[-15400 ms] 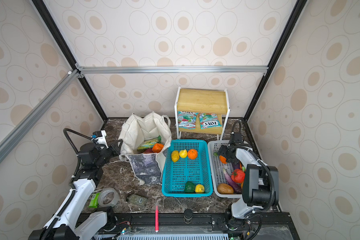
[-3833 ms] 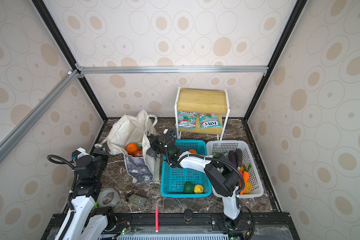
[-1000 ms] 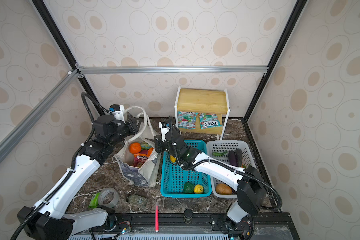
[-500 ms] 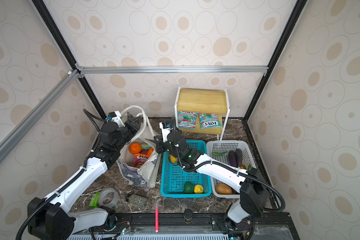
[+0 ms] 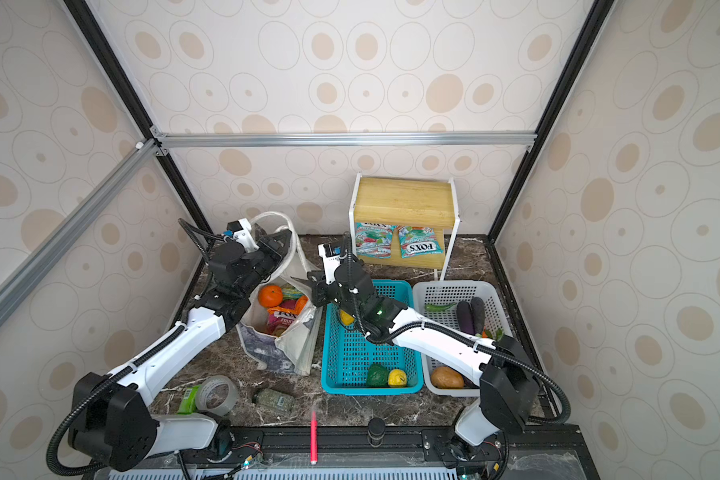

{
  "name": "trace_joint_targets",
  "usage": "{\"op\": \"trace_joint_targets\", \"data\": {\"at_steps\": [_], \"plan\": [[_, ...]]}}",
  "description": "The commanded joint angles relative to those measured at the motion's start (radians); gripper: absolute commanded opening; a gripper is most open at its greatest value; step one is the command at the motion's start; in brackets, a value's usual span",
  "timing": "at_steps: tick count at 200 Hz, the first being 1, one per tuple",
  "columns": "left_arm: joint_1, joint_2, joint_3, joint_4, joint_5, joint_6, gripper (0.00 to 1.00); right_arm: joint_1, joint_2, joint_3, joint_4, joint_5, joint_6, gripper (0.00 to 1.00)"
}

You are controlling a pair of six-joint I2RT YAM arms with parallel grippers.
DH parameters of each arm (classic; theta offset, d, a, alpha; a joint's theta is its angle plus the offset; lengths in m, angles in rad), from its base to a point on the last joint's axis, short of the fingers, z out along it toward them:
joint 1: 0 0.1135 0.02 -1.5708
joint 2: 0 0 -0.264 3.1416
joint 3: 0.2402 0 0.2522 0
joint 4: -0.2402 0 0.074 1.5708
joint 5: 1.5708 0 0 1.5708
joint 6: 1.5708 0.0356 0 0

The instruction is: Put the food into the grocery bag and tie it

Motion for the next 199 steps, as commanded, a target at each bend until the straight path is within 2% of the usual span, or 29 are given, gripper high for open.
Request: {"op": "trace_joint_targets", "data": {"at_steps": [1, 16, 32, 40, 51, 72, 117, 155, 184, 199], "plan": [[-0.005, -0.027, 0.000, 0.020, -0.045, 0.009, 0.15, 0.014, -0.034, -0.012, 0.029, -0.015, -0.017, 0.00], [-0.004, -0.056, -0.019, -0.019, -0.131, -0.011, 0.11, 0.014, -0.037, -0.013, 0.029, -0.011, -0.017, 0.00], [-0.007, -0.082, -0.056, 0.013, -0.192, -0.028, 0.07, 0.014, -0.038, -0.015, 0.031, -0.017, -0.015, 0.00], [-0.006, -0.085, -0.061, 0.029, -0.191, -0.039, 0.10, 0.014, -0.039, -0.016, 0.033, -0.021, -0.014, 0.00], [-0.006, -0.085, -0.073, 0.070, -0.185, -0.045, 0.18, 0.014, -0.037, -0.016, 0.035, -0.025, -0.012, 0.00], [-0.005, -0.047, -0.058, 0.115, -0.138, -0.046, 0.21, 0.014, -0.037, -0.017, 0.038, -0.025, -0.014, 0.00], [-0.006, 0.046, -0.016, 0.153, -0.109, -0.073, 0.25, 0.014, -0.039, -0.025, 0.038, -0.043, -0.018, 0.00], [-0.010, 0.070, -0.026, 0.225, -0.099, -0.094, 0.28, 0.015, -0.041, -0.027, 0.041, -0.068, -0.038, 0.00], [-0.022, 0.076, 0.008, 0.194, -0.089, -0.064, 0.29, 0.015, -0.025, -0.003, 0.015, -0.061, -0.054, 0.00], [-0.023, 0.083, 0.013, 0.183, -0.093, -0.067, 0.33, 0.013, -0.023, 0.001, 0.017, -0.066, -0.059, 0.00]]}}
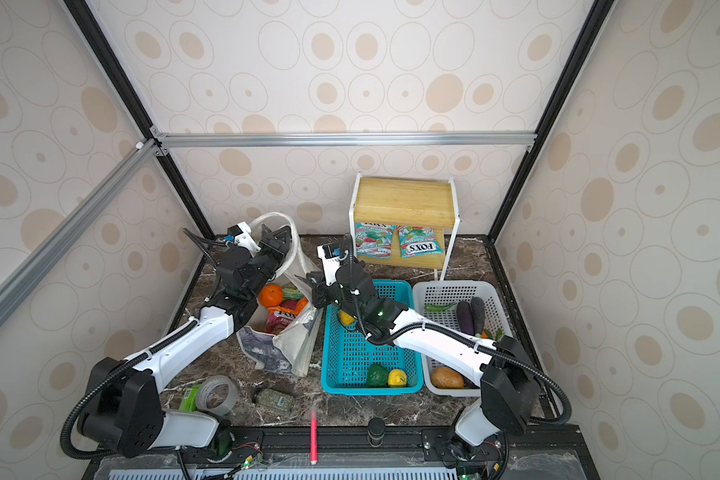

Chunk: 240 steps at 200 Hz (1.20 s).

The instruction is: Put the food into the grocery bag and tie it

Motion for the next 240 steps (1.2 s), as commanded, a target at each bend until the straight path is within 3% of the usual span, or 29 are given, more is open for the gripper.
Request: {"op": "trace_joint_targets", "data": {"at_steps": [1, 62, 113, 131, 171, 194, 211, 240], "plan": [[-0.010, 0.013, 0.054, 0.011, 0.003, 0.003, 0.33, 0.015, -0.015, 0.018, 0.001, -0.043, -0.029, 0.00], [-0.015, 0.102, 0.118, 0.009, 0.056, -0.012, 0.33, 0.015, -0.016, 0.032, -0.011, -0.121, -0.066, 0.00], [-0.024, 0.075, 0.130, -0.027, 0.086, -0.013, 0.36, 0.013, -0.008, 0.064, -0.058, -0.084, -0.078, 0.00], [-0.025, 0.049, 0.100, 0.000, 0.076, -0.021, 0.25, 0.009, -0.023, 0.051, -0.045, -0.072, -0.071, 0.00], [-0.030, 0.120, 0.171, -0.039, 0.143, 0.007, 0.28, 0.008, -0.022, 0.059, -0.055, -0.091, -0.081, 0.00], [-0.031, 0.154, 0.167, -0.014, 0.182, -0.026, 0.16, 0.008, -0.029, 0.056, -0.055, -0.088, -0.084, 0.00], [-0.031, 0.138, 0.151, 0.005, 0.160, -0.019, 0.00, 0.007, -0.037, 0.054, -0.058, -0.087, -0.082, 0.00], [-0.031, 0.095, 0.170, -0.045, 0.128, 0.034, 0.00, -0.004, -0.050, 0.051, -0.063, -0.090, -0.070, 0.01]]}}
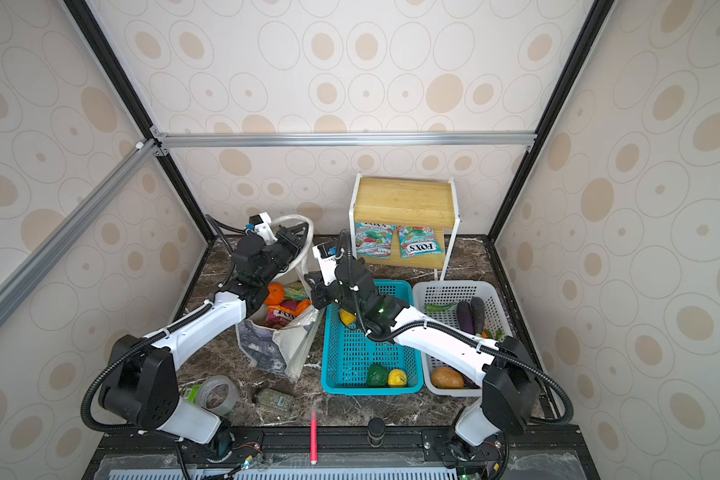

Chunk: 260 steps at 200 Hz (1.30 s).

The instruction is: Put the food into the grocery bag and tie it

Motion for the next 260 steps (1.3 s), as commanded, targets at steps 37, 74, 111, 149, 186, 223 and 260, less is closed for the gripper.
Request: {"op": "trace_joint_targets", "data": {"at_steps": [37, 74, 111, 149, 186, 223, 260], "plan": [[0.001, -0.079, 0.025, -0.030, -0.023, 0.036, 0.00, -0.028, -0.075, -0.012, 0.020, -0.043, 0.022, 0.19], [0.002, -0.100, 0.009, -0.025, -0.016, 0.023, 0.00, -0.045, -0.105, -0.037, 0.032, -0.052, 0.035, 0.56], [0.010, -0.128, -0.003, -0.046, -0.027, 0.036, 0.00, -0.076, -0.158, -0.071, 0.056, -0.028, 0.055, 0.71], [0.015, -0.167, -0.028, -0.048, -0.007, 0.023, 0.00, -0.114, -0.178, -0.116, 0.065, -0.013, -0.079, 0.73], [0.024, -0.189, -0.048, -0.011, 0.032, -0.016, 0.00, -0.143, -0.096, -0.082, 0.055, -0.152, -0.136, 0.48], [0.035, -0.193, -0.072, 0.031, 0.063, -0.052, 0.00, -0.143, 0.002, -0.018, 0.106, -0.333, -0.133, 0.41], [0.044, -0.201, -0.089, 0.047, 0.061, -0.051, 0.00, -0.142, 0.052, 0.007, 0.225, -0.489, -0.067, 0.50]]}}
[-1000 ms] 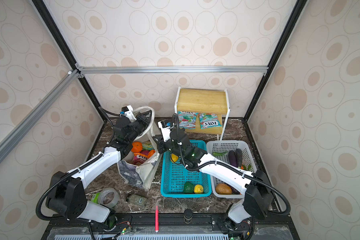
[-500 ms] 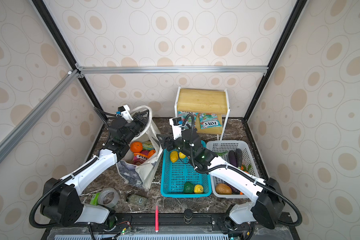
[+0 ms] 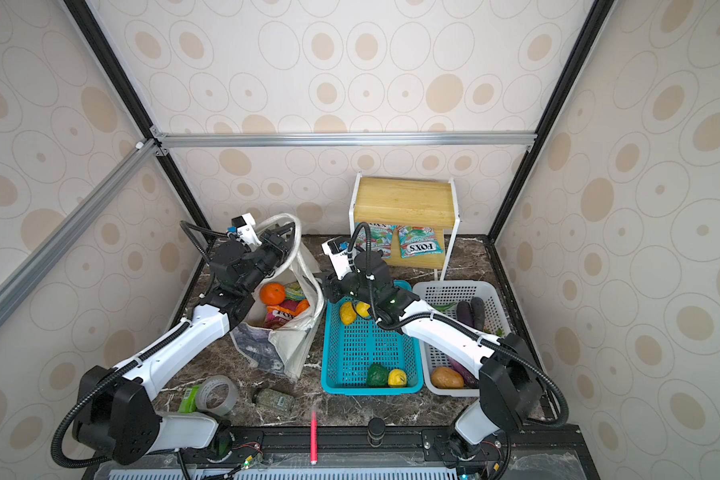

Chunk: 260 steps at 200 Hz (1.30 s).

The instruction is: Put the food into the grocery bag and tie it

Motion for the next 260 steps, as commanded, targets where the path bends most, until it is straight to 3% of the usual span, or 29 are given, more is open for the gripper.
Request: {"op": "trace_joint_targets", "data": {"at_steps": [1, 40, 110, 172, 202, 260], "plan": [[0.009, -0.033, -0.007, 0.068, 0.021, -0.019, 0.00, 0.003, 0.023, 0.048, 0.123, -0.162, 0.030, 0.50], [0.009, -0.035, -0.036, 0.101, 0.007, -0.028, 0.00, 0.005, 0.108, 0.115, 0.249, -0.229, 0.158, 0.56], [0.008, -0.024, -0.080, 0.161, 0.013, -0.068, 0.00, 0.015, 0.225, 0.226, 0.304, -0.144, 0.281, 0.51], [0.002, -0.032, -0.098, 0.168, 0.008, -0.071, 0.00, 0.023, 0.253, 0.243, 0.347, -0.099, 0.312, 0.26], [0.003, -0.023, -0.097, 0.170, 0.018, -0.076, 0.00, 0.034, 0.258, 0.256, 0.328, -0.081, 0.320, 0.01], [0.094, -0.111, -0.044, -0.016, -0.006, 0.015, 0.00, 0.032, 0.115, 0.173, -0.001, 0.127, 0.247, 0.00]]}}
